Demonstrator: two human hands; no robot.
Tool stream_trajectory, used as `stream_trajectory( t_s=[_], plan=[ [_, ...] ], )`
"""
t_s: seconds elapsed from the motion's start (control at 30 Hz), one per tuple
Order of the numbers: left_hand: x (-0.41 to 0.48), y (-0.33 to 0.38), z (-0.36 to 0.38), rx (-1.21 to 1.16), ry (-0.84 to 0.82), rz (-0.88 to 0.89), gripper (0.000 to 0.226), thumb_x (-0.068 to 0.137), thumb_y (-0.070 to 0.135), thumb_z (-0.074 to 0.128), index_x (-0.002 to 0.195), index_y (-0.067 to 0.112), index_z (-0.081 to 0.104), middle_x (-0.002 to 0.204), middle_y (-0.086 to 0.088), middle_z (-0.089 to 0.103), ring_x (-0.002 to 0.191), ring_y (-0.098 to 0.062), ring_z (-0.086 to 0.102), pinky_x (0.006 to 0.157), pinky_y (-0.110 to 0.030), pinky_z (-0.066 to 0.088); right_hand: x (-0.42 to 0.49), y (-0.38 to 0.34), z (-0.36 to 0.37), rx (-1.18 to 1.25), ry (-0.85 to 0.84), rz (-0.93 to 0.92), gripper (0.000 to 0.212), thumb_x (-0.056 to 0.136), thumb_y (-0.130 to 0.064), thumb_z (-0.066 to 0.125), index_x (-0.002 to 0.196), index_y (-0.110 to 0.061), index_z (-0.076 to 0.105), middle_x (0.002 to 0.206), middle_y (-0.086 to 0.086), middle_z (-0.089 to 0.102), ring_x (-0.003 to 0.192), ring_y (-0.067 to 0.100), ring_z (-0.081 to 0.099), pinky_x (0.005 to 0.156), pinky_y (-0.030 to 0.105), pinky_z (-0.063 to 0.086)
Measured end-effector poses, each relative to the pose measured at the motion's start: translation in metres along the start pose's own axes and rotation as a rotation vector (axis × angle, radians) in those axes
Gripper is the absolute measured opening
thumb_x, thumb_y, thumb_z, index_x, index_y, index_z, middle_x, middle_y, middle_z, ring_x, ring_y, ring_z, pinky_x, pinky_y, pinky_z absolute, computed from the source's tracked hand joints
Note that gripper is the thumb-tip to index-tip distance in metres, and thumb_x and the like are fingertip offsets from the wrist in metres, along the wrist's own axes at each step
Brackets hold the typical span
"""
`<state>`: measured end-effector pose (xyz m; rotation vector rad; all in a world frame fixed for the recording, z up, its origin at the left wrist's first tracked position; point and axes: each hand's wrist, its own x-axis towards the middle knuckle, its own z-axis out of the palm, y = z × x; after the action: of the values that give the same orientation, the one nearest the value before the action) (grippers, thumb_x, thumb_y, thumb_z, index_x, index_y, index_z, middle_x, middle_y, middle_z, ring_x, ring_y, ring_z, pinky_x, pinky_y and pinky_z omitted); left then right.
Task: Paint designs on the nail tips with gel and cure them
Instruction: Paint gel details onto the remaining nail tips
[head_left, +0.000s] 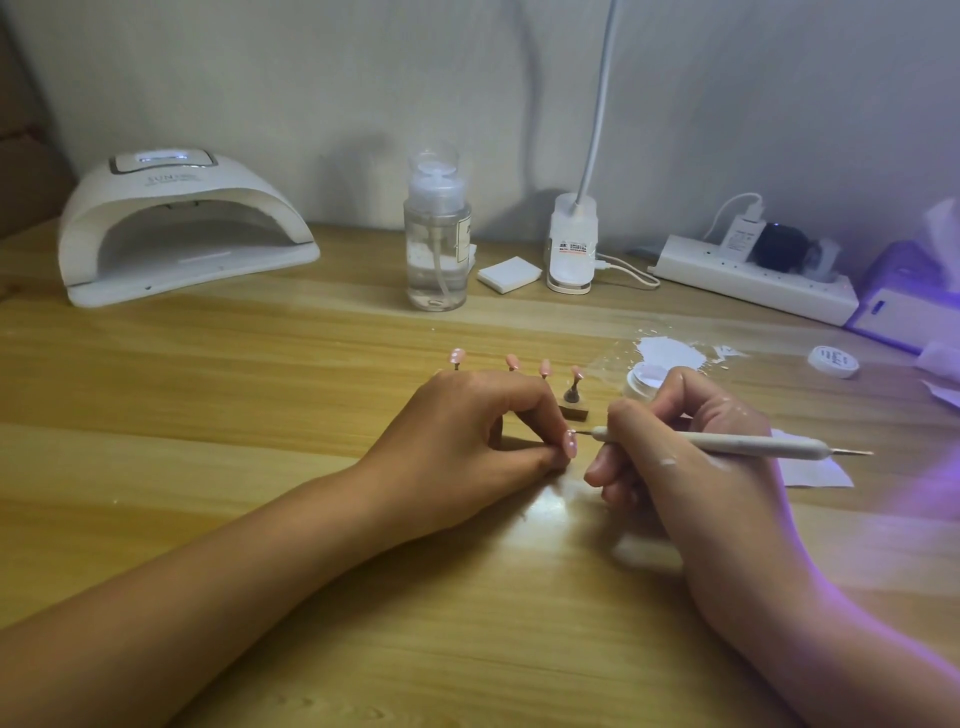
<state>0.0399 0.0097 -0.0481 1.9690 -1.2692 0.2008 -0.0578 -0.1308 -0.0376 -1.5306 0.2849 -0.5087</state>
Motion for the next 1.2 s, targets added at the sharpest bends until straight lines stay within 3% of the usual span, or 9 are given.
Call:
stream_trajectory(
  t_s=[0.07,0.2,0.33,0.5,0.7,0.97,1.1,1.2],
  plan=[
    [0.0002,0.0001,-0.0006,0.004,0.000,-0.003,0.013,0.077,0.010,0.080,0.080,0.020,0.072,0.057,0.050,0.044,0.049,0.016,0.044,0.060,-0.002,0.029,0.0000,-0.0001,-0.0011,0.028,0.030,0.003,0.027,0.082,-0.003,0.060,0.064,-0.013,0.044,0.052,0.017,0.064,0.040,0.013,0.052,0.041,0.019,0.044],
    [-0.0002,0.0011,-0.0002,-0.040,-0.014,-0.058,0.016,0.079,0.012,0.079,0.079,0.026,0.071,0.054,0.047,0.046,0.048,0.010,0.044,0.077,-0.018,0.031,-0.0006,-0.0012,-0.0023,0.042,0.059,0.003,0.031,0.079,-0.005,0.059,0.057,-0.021,0.043,0.048,0.015,0.060,0.038,0.013,0.047,0.039,0.017,0.040],
    [0.0005,0.0007,-0.0001,-0.045,-0.033,-0.099,0.023,0.080,0.013,0.079,0.078,0.033,0.067,0.054,0.046,0.047,0.048,0.008,0.045,0.078,-0.013,0.022,-0.0012,-0.0024,-0.0024,0.008,0.037,0.013,0.036,0.076,-0.006,0.062,0.049,-0.022,0.045,0.043,0.012,0.054,0.036,0.012,0.042,0.037,0.016,0.035],
    [0.0005,0.0008,-0.0004,-0.052,-0.032,-0.108,0.023,0.079,0.013,0.079,0.078,0.032,0.067,0.053,0.046,0.046,0.048,0.007,0.044,0.078,-0.014,0.023,0.0000,0.0002,-0.0017,-0.084,0.008,0.004,0.042,0.078,0.002,0.060,0.048,-0.021,0.042,0.044,0.015,0.057,0.034,0.014,0.043,0.037,0.018,0.035],
    [0.0013,0.0012,-0.0010,-0.046,-0.041,-0.117,0.024,0.079,0.015,0.079,0.078,0.035,0.065,0.054,0.047,0.046,0.048,0.006,0.044,0.076,-0.015,0.023,0.0014,0.0040,-0.0020,-0.110,-0.001,0.003,0.035,0.076,-0.001,0.062,0.052,-0.019,0.044,0.047,0.016,0.061,0.036,0.015,0.046,0.037,0.019,0.036],
    [0.0013,0.0033,-0.0015,-0.059,-0.042,-0.119,0.023,0.079,0.015,0.079,0.078,0.034,0.066,0.054,0.047,0.046,0.047,0.007,0.044,0.073,-0.033,0.032,0.0017,0.0047,-0.0009,-0.119,-0.010,0.016,0.021,0.066,-0.014,0.060,0.053,-0.020,0.045,0.048,0.015,0.062,0.037,0.016,0.047,0.039,0.021,0.037],
    [0.0014,0.0042,-0.0014,-0.065,-0.045,-0.121,0.025,0.079,0.016,0.079,0.077,0.037,0.065,0.053,0.047,0.046,0.048,0.006,0.044,0.080,-0.039,0.042,0.0020,0.0057,-0.0025,-0.121,-0.019,-0.002,0.029,0.073,-0.005,0.061,0.053,-0.020,0.046,0.048,0.016,0.061,0.038,0.016,0.048,0.039,0.021,0.038],
    [0.0005,0.0028,-0.0011,-0.064,-0.038,-0.099,0.024,0.079,0.015,0.079,0.078,0.035,0.065,0.054,0.047,0.045,0.047,0.007,0.043,0.076,-0.023,0.033,0.0021,0.0058,-0.0032,-0.109,-0.003,-0.014,0.033,0.075,-0.002,0.061,0.052,-0.020,0.045,0.047,0.016,0.060,0.037,0.016,0.047,0.040,0.020,0.038]
  ],
)
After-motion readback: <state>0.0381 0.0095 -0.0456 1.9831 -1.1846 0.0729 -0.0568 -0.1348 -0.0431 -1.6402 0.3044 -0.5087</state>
